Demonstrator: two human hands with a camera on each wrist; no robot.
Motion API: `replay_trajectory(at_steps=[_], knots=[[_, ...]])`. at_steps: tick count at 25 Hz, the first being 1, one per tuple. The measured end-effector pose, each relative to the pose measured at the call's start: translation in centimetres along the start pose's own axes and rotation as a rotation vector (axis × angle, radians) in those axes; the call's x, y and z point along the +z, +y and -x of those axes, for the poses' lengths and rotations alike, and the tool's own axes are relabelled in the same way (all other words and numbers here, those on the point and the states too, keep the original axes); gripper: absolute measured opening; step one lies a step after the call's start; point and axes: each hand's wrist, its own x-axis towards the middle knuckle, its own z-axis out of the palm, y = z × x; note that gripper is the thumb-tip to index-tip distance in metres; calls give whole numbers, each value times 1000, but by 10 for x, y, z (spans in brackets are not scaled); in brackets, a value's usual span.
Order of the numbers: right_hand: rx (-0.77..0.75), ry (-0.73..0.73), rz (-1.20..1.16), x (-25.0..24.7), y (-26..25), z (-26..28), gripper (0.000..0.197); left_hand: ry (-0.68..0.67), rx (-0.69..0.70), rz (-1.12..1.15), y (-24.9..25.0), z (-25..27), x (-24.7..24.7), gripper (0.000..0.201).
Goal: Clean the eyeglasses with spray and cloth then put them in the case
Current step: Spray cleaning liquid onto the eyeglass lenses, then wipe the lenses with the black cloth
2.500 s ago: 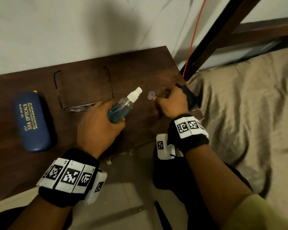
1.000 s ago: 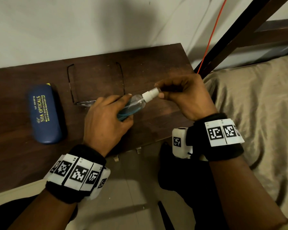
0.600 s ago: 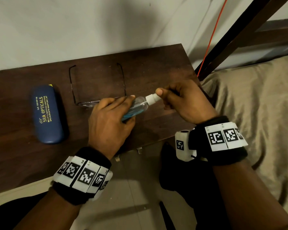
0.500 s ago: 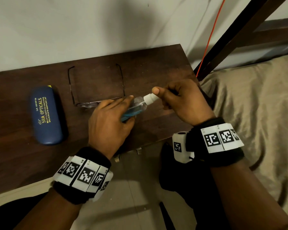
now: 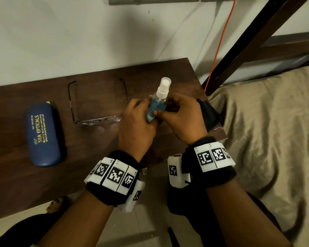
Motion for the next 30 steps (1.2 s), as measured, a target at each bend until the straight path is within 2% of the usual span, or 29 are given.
replay_trajectory(at_steps=[3,6,10,13,14,17,19,23,27,30], knots=[[33,104,1,3,10,-12,40,-17,34,-35,0,-22,14,45],[58,138,1,5,20,-18,40,-24,45,-84,-1,-30,25,40],[93,124,-21,5,26,-18,43,-50,50,-83,-1,-28,28,38],[146,69,25,-5,29,-12,48,-99,65,-99,5,-20,12,39],[187,111,86,-15,32,-10,47,-107,77,-141,5,-15,1,40],[333,362,235,-50,40,-5,36,-62,120,-388,-5,-1,-41,32],[442,415,296,-66,49,-5,33,-42,85,-574,-19,5,-70,25],[608,329,435,-60,69,-10,41,-88,-45,-838,-36,18,-94,19],[636,260,558,-45,73,-11,43,-63,-24,-885,-46,20,-95,18],[700,255,485,-46,70,-7,41,-59,-25,-907,-53,19,-95,17]])
